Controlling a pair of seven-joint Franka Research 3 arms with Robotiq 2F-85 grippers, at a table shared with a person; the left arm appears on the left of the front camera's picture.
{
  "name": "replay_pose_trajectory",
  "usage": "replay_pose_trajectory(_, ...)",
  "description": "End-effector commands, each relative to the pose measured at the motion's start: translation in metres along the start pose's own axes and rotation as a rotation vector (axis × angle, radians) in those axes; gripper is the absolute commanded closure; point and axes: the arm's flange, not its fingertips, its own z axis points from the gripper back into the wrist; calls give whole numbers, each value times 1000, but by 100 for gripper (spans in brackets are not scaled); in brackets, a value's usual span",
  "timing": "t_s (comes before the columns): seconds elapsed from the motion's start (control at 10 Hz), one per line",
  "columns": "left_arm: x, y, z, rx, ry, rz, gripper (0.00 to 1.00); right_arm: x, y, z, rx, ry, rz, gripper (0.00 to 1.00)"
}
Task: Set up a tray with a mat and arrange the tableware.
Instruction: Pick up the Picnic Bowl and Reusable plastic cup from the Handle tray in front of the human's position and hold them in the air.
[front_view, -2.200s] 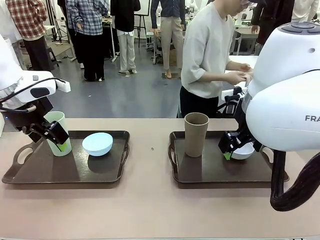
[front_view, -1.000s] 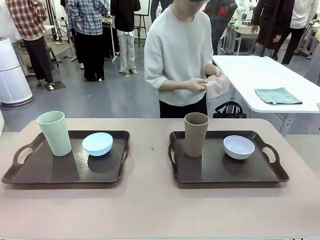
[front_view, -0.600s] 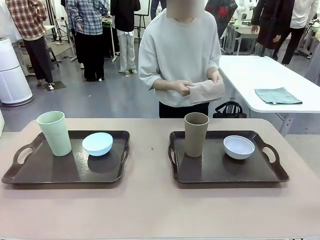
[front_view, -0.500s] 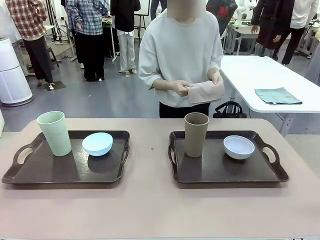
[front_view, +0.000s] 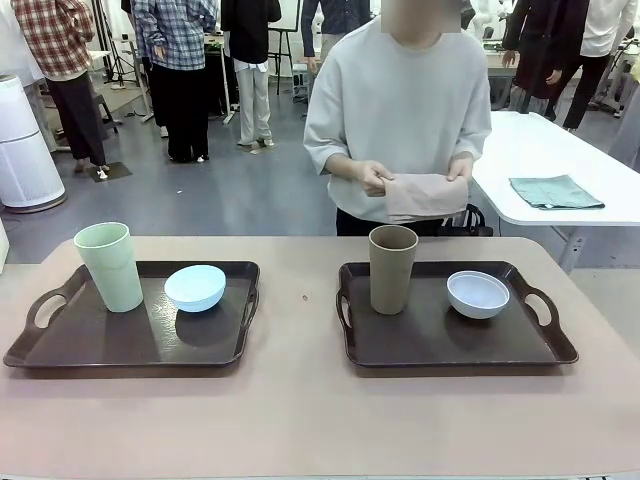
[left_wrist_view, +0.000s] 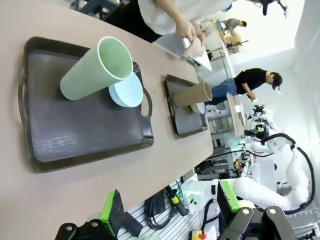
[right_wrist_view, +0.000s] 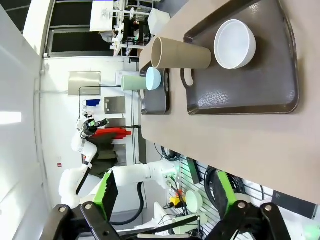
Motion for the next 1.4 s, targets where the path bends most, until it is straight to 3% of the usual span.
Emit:
replay_pose_trajectory(0.0,0,3,0,-16,-4,-1,0,0,-2,0,19,2,5,0)
replay_pose_trajectory(1.3,0,3,0,-16,-4,-1,0,0,-2,0,19,2,5,0)
